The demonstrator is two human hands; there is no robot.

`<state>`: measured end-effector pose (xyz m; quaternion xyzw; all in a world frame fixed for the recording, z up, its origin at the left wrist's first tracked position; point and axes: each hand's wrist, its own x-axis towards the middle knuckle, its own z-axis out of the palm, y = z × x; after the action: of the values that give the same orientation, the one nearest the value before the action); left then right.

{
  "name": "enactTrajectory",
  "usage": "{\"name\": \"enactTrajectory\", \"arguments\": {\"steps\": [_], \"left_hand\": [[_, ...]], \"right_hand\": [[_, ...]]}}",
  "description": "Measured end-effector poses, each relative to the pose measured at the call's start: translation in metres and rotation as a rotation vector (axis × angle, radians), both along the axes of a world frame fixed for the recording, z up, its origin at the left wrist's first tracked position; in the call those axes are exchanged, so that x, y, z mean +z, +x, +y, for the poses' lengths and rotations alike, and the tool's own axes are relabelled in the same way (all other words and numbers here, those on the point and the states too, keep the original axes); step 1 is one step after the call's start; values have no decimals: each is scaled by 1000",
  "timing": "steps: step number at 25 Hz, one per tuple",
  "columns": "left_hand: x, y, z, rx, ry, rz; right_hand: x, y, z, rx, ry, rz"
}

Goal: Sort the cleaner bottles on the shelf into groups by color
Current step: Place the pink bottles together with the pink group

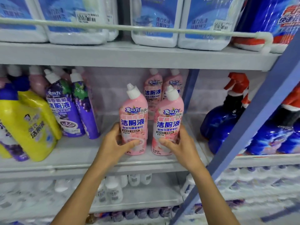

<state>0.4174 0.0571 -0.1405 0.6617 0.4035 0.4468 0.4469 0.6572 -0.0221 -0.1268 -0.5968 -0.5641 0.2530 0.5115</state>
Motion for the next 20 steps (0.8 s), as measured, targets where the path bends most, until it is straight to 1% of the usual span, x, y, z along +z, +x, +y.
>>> {"name": "enactTrajectory", "arguments": {"steps": [6,8,10,11,15,16,20], "left_hand": [[9,6,-5,-31,4,56],[11,14,-4,-52,9,77],[7,21,-4,-42,10,94],[4,24,-6,-8,9,104],[-2,41,-21,269,59,192],[-2,46,-23,304,75,216],[0,64,-10,349,94,257]], "right_hand": [[3,16,-6,-8,-34,23],[4,13,-8,-25,-33,-12],[1,7,-12,-88,12,-70],[-4,3,-16,-146,31,-93],[-16,-27,-27,-380,26,-210],[-16,-31,-24,-403,22,-234],[-12,-16,2,-393,-27,-201]]}}
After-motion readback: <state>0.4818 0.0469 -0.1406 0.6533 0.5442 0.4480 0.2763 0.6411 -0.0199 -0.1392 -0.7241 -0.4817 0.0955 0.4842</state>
